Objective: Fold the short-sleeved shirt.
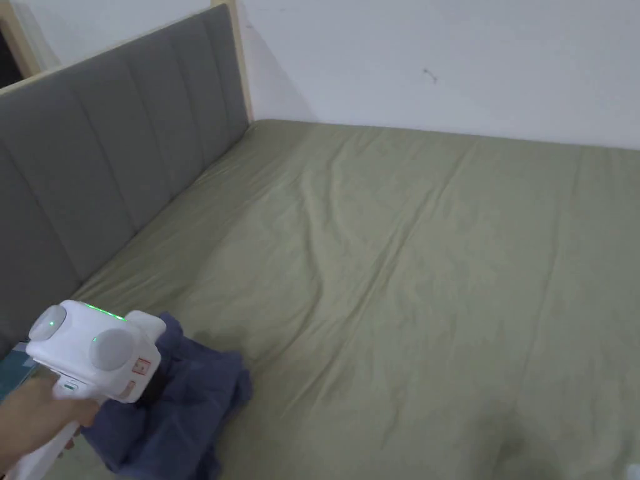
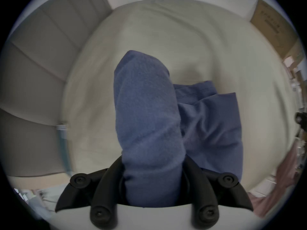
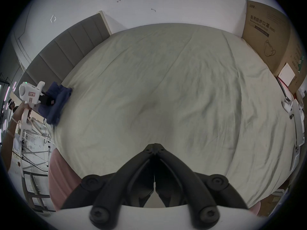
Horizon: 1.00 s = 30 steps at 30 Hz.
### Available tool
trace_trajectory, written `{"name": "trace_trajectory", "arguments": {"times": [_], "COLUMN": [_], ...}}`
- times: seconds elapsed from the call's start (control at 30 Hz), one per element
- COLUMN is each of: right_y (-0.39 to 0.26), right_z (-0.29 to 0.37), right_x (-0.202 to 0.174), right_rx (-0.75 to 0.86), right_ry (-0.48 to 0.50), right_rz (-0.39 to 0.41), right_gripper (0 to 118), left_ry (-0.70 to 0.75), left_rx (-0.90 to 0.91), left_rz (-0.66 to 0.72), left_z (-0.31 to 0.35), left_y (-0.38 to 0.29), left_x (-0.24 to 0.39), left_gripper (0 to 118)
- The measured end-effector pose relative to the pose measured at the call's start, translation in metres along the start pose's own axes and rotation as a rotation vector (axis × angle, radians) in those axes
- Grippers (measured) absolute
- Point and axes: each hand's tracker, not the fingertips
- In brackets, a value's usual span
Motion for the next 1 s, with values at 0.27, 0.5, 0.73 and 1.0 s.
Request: {"name": "trace_trajectory", "arguments": {"times": [0.27, 0.5, 0.73, 1.0], "right_y": [0.002, 0.002, -0.003, -0.004], "right_z": [-0.011, -0.011, 0.014, 0.064], "right_x": [-0.009, -0.008, 0.002, 0.017], "right_rx": [-0.041, -0.044, 0.006, 0.176], "right_ry": [-0.034, -0.008, 0.016, 0.016], "right_rz": [0.007, -0.027, -0.047, -0.072], "right_gripper": [0, 0, 0, 0], "left_ry": [0.167, -0.049, -0.176, -0.241], "left_rx": [0.01, 0.16, 0.49, 0.685], "left_rz": [0.071, 0.239, 0.325, 0.29], "left_z": [-0.019, 0.042, 0.153, 0.216], "left_y": [0.0, -0.016, -0.037, -0.066], "left_x": [-0.048, -0.037, 0.033, 0.137], "left_gripper": [101, 1, 0, 0]}}
